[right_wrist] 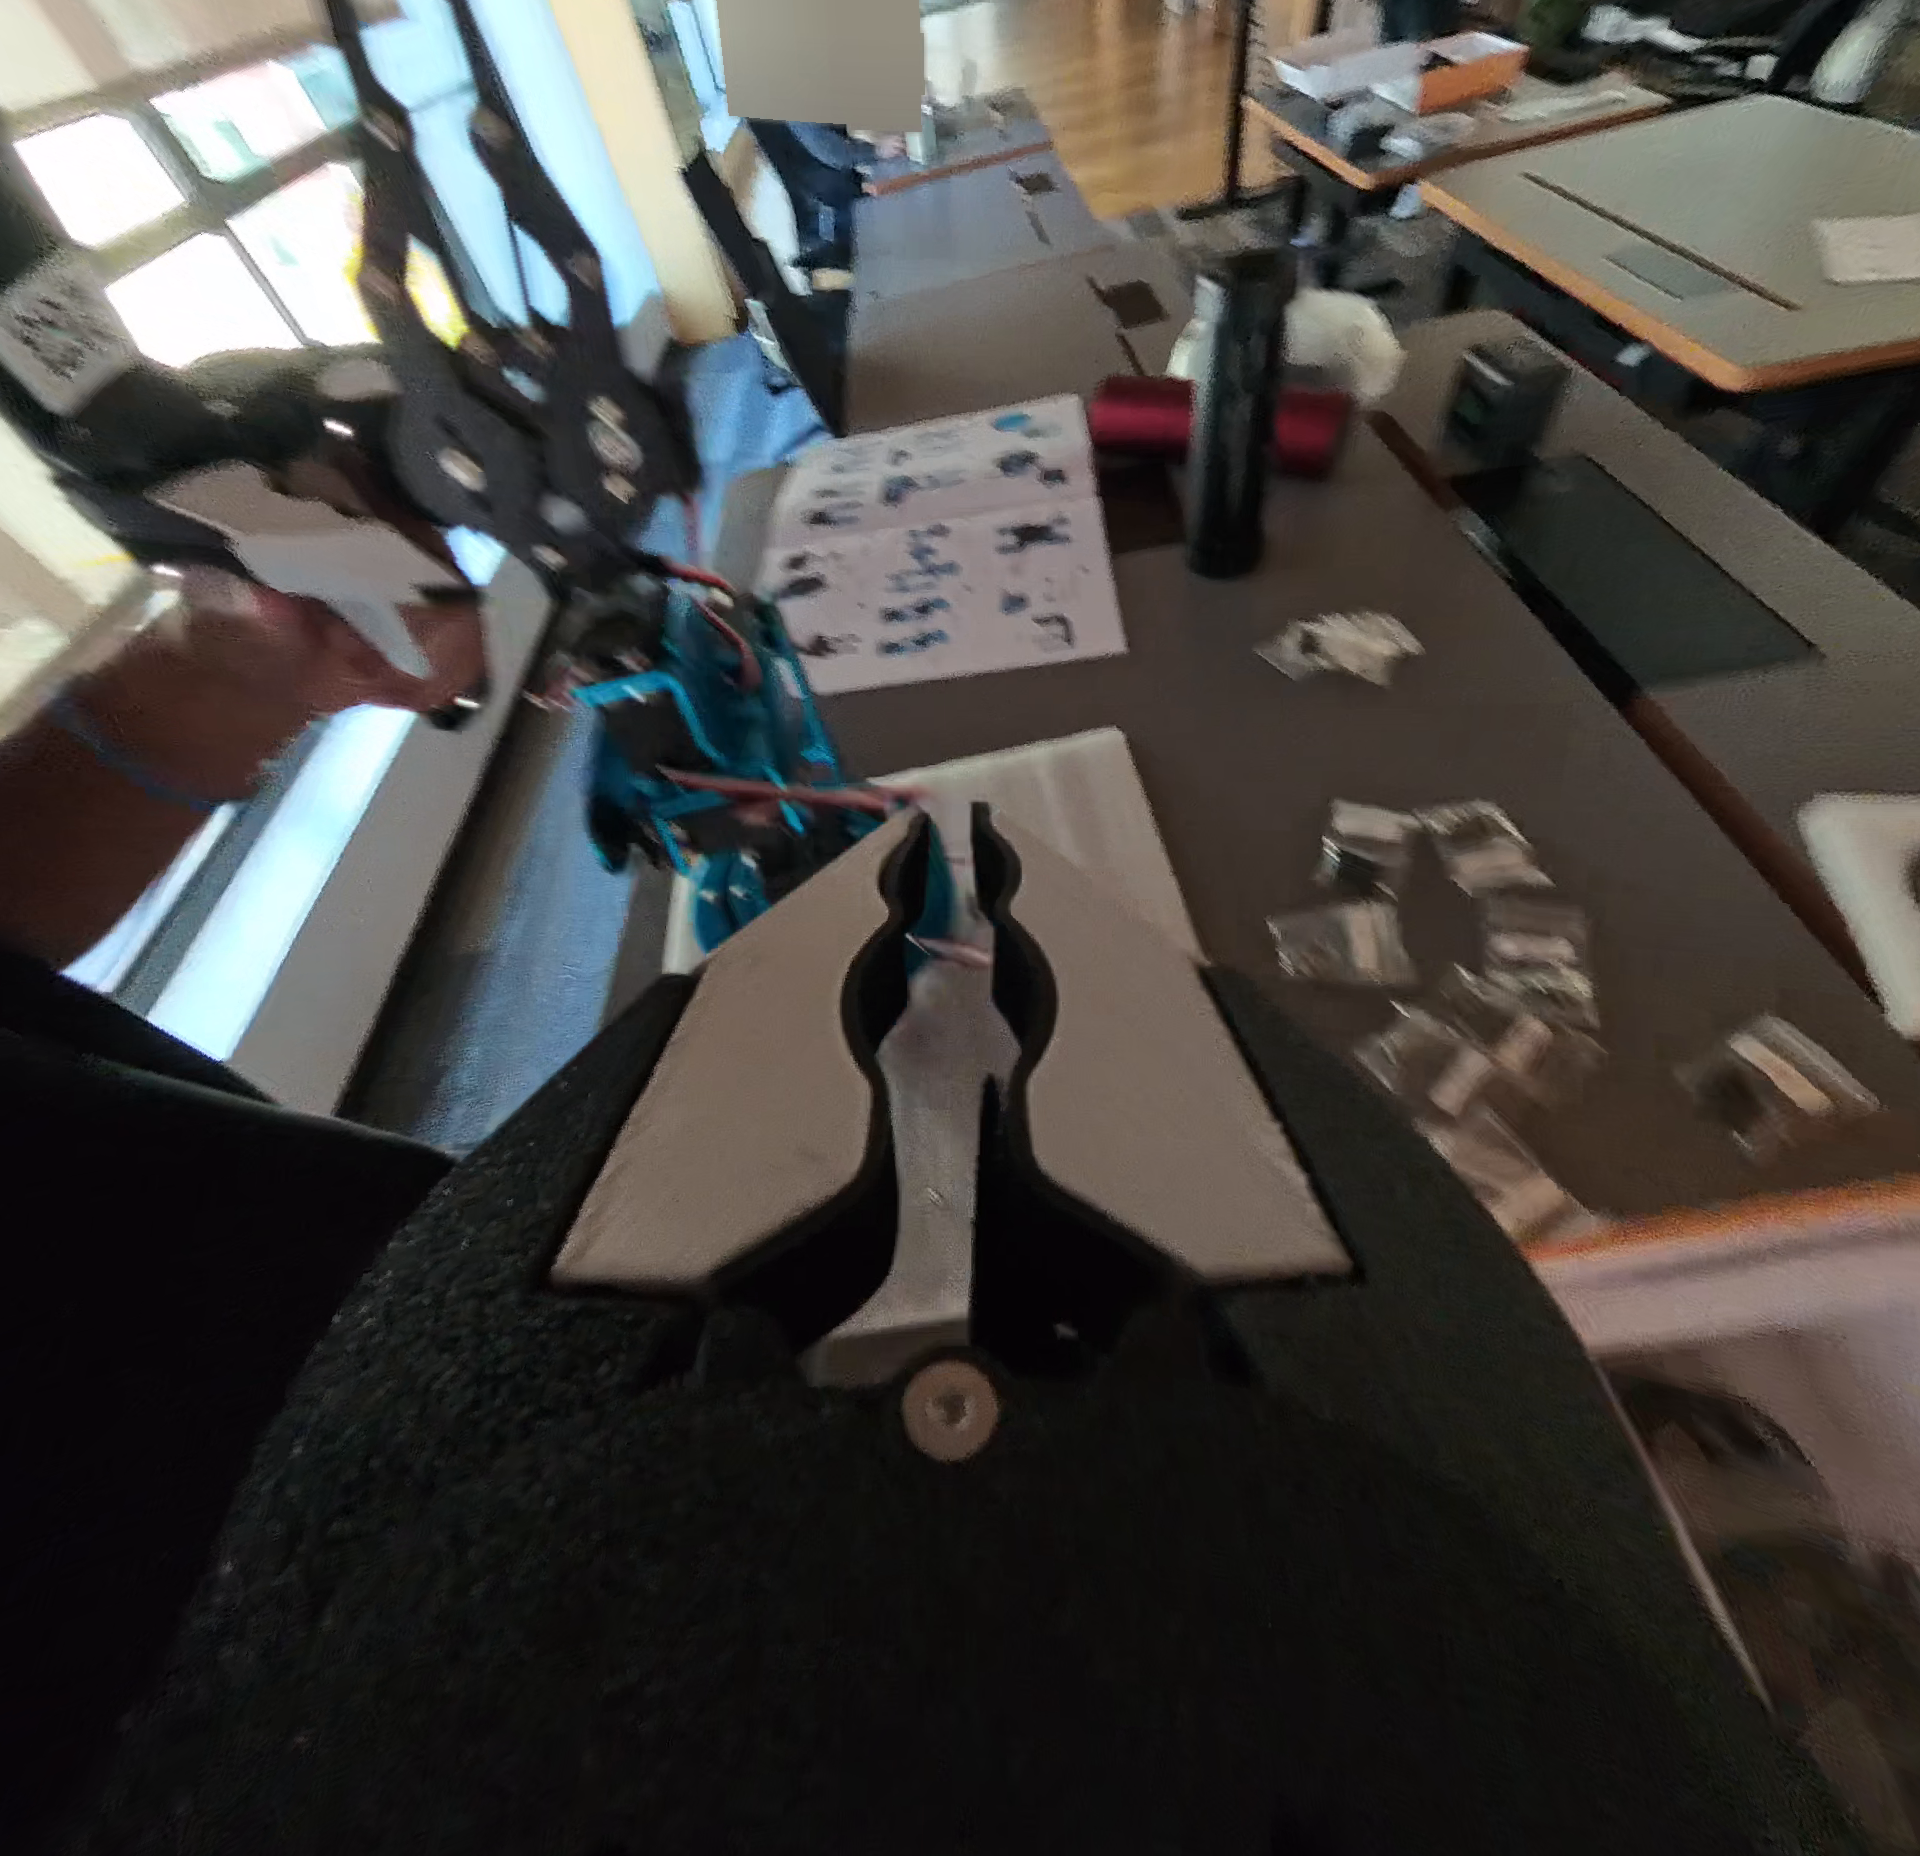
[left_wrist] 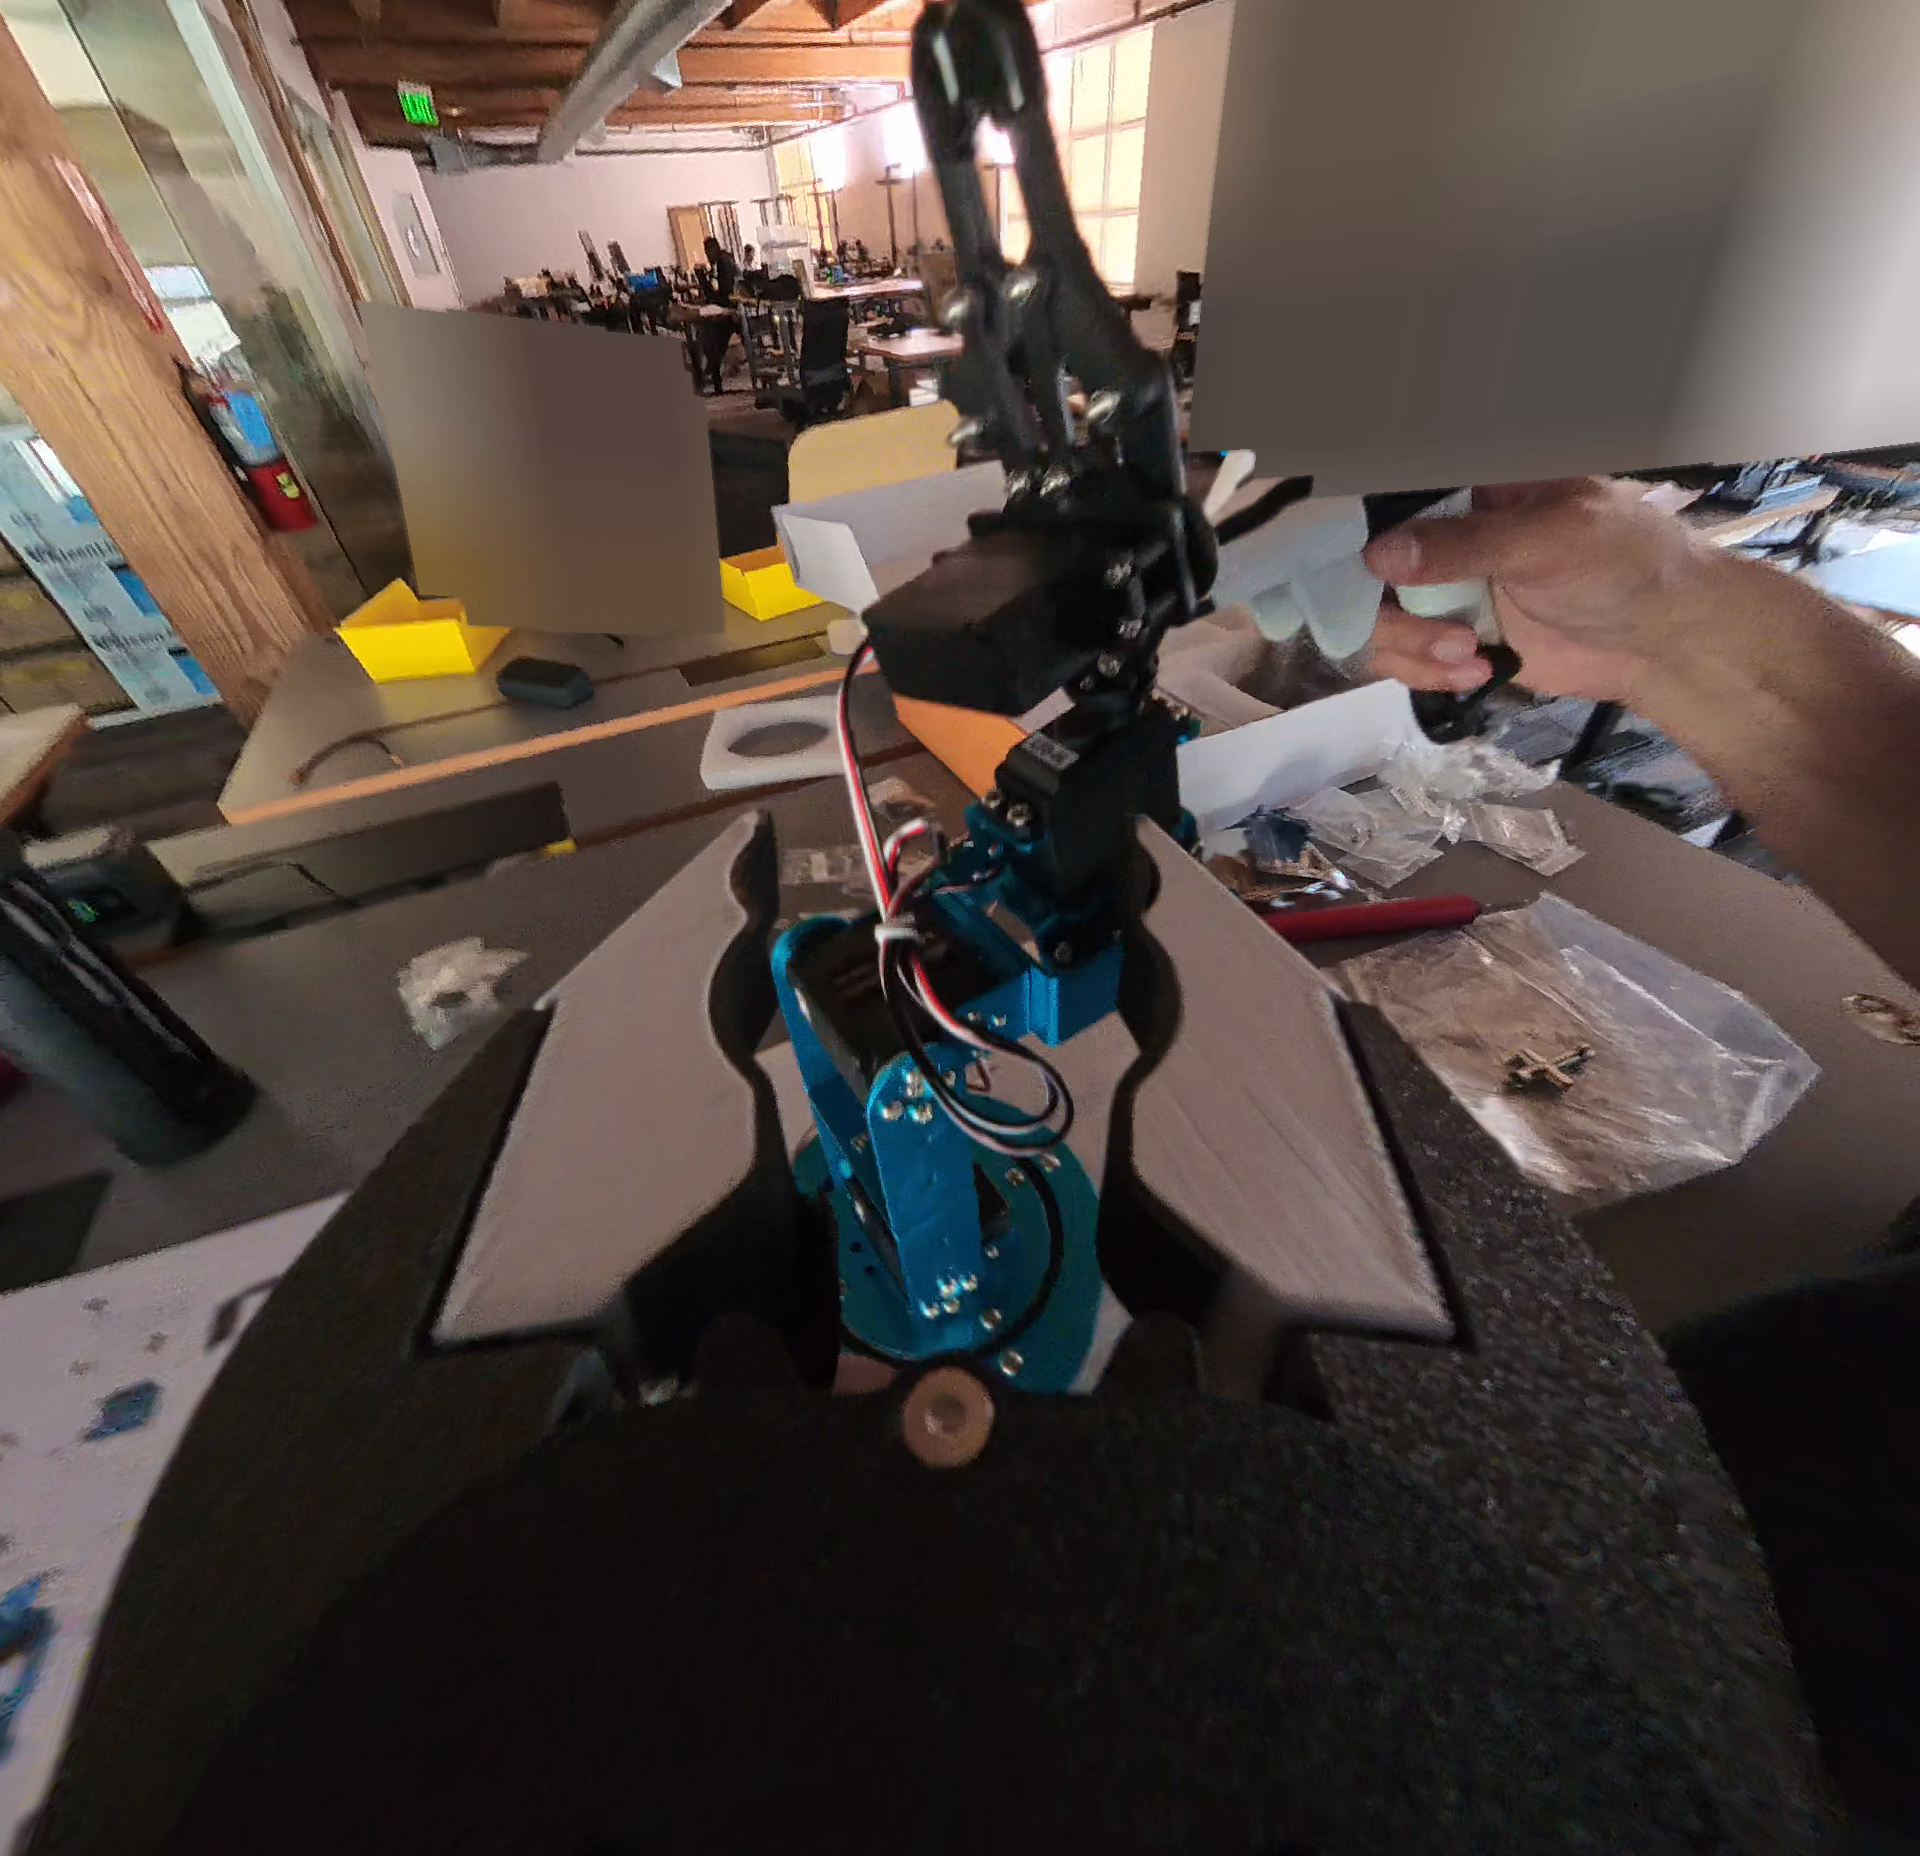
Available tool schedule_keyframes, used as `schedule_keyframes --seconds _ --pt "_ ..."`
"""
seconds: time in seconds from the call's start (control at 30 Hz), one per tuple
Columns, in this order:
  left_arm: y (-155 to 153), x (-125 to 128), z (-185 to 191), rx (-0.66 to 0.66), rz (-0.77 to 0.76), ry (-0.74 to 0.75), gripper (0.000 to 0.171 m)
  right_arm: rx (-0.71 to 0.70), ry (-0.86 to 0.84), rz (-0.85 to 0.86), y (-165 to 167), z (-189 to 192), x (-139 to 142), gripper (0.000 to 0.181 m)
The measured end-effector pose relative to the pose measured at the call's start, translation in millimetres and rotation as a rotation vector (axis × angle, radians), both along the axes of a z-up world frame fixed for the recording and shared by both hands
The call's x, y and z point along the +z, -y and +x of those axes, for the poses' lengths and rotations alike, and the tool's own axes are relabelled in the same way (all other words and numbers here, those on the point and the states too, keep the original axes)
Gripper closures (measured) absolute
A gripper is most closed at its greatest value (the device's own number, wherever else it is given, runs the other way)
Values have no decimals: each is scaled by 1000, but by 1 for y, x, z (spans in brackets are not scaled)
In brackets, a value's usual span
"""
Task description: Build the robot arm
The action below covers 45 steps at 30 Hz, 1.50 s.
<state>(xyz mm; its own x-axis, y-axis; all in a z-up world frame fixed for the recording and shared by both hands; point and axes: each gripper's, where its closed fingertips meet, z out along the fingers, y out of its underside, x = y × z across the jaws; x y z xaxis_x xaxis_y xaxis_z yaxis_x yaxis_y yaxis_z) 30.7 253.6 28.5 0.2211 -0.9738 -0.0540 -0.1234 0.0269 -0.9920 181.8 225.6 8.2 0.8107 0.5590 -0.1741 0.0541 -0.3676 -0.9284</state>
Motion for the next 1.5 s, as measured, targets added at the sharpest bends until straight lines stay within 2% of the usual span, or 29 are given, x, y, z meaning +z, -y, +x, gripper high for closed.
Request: schedule_keyframes --seconds 0.13,0.33,0.5,0.67,0.77,0.83,0.9,0.97,1.07,1.1,1.2,1.27,1.37,1.43,1.5 --pt "-1 -19 -12 -26 -135 11 102 -124 -10 0 18 37 -31 164" --pt "-9 -44 -25 7 -205 8 102 -232 -52 -7 54 65 -64 162" --pt "-12 -48 -24 -12 -222 7 105 -266 -58 -73 61 63 -95 164" --pt "-22 -52 -28 -35 -279 27 110 -230 -114 -72 47 36 -108 160" --pt "-21 -56 -33 -115 -306 37 109 -155 -185 -18 42 8 -98 153" --pt "-18 -62 -34 -200 -295 22 105 -99 -246 48 40 -10 -78 144" --pt "-21 -63 -35 -256 -240 47 96 -41 -318 123 38 -25 -45 125" --pt "-25 -59 -34 -321 -206 106 88 23 -364 196 35 -39 -6 115" --pt "-24 -58 -30 -458 -235 153 75 102 -310 239 23 -64 33 96" --pt "-26 -59 -28 -472 -225 177 73 118 -267 244 17 -72 40 95" --pt "-24 -69 -19 -514 -207 208 67 154 -110 208 -1 -97 43 87" --pt "-22 -83 -10 -512 -202 202 64 151 -25 205 -9 -106 41 98" --pt "-12 -96 -6 -504 -199 220 65 138 36 114 -15 -117 26 100" --pt "-10 -100 -8 -462 -210 253 67 110 94 105 -16 -120 20 108" --pt "-4 -105 -12 -475 -258 279 67 110 111 94 -16 -124 17 110"
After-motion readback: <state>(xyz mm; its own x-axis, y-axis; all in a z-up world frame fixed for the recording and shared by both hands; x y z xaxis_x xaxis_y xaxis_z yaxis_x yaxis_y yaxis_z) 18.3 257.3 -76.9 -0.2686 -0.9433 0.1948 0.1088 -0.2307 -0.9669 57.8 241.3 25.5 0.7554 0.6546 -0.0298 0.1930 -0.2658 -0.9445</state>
